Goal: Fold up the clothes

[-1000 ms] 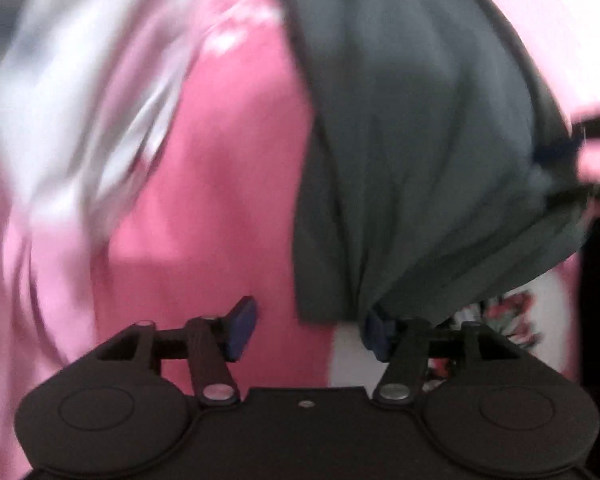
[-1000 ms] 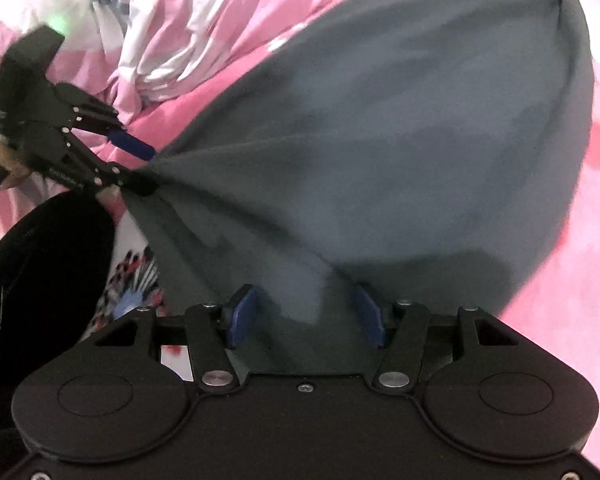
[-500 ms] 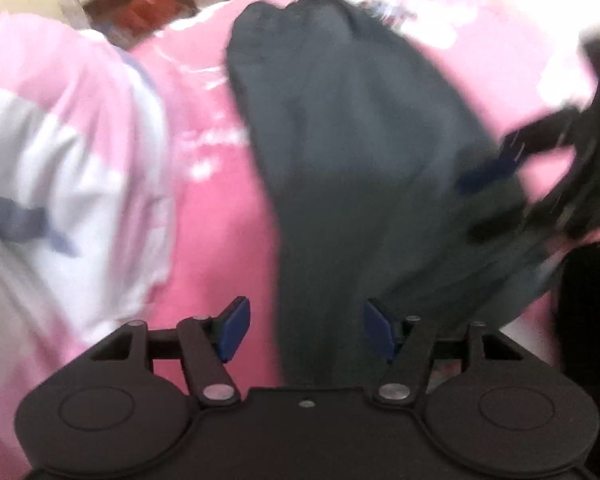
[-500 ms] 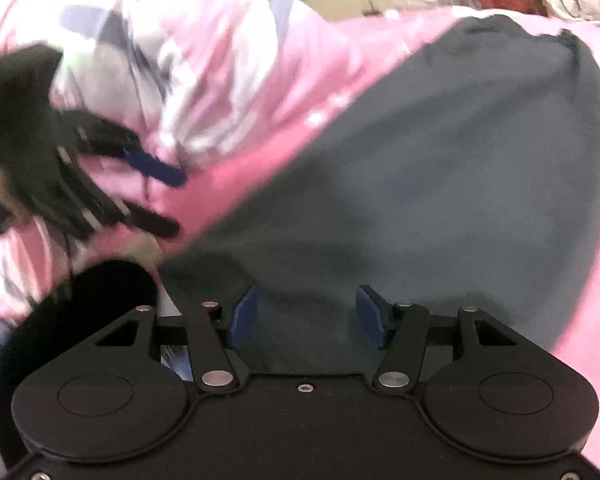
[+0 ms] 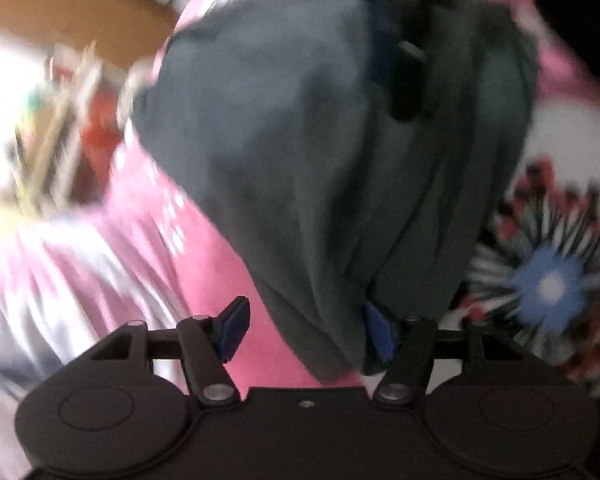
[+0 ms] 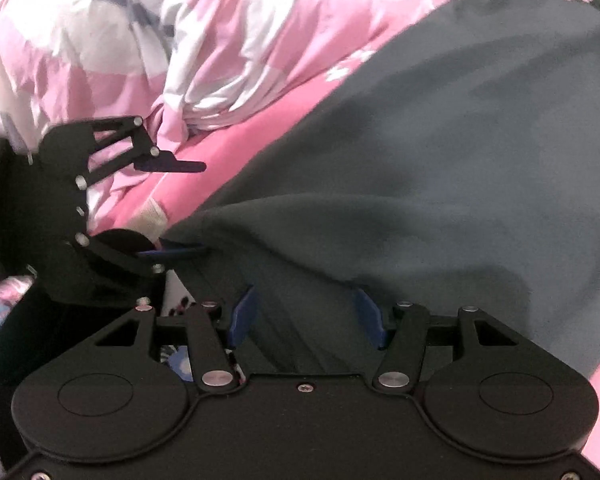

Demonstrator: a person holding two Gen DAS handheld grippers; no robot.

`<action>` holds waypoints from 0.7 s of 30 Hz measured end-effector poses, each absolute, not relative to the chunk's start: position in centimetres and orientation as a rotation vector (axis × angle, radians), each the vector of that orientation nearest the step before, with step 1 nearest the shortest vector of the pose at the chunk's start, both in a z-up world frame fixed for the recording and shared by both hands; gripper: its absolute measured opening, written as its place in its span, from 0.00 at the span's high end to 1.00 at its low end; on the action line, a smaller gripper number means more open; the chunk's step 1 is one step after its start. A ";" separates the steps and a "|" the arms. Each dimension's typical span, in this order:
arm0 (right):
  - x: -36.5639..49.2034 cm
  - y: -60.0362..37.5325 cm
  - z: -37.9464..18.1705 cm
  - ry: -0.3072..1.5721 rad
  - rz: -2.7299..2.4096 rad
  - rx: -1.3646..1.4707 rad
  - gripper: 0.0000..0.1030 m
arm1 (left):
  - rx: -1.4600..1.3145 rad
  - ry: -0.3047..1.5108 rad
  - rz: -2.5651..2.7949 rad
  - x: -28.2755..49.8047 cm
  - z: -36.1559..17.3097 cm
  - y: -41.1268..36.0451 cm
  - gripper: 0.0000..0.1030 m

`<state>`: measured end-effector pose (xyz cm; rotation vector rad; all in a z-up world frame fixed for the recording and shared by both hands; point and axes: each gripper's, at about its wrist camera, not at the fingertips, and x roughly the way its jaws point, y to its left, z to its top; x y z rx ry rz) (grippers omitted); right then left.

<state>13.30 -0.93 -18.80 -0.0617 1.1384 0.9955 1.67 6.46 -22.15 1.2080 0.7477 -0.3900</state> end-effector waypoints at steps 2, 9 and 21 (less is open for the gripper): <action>13.2 -1.5 -18.6 1.138 0.985 -0.062 0.47 | 1.223 0.660 -0.386 0.9 -21.9 6.2 0.42; 12.3 -2.8 -17.9 1.140 0.979 -0.075 0.47 | 1.001 0.469 -0.306 -0.9 -16.0 7.3 0.41; 9.9 -1.3 -17.9 1.140 1.032 -0.176 0.47 | 1.268 0.604 -0.403 -1.8 -22.2 6.2 0.35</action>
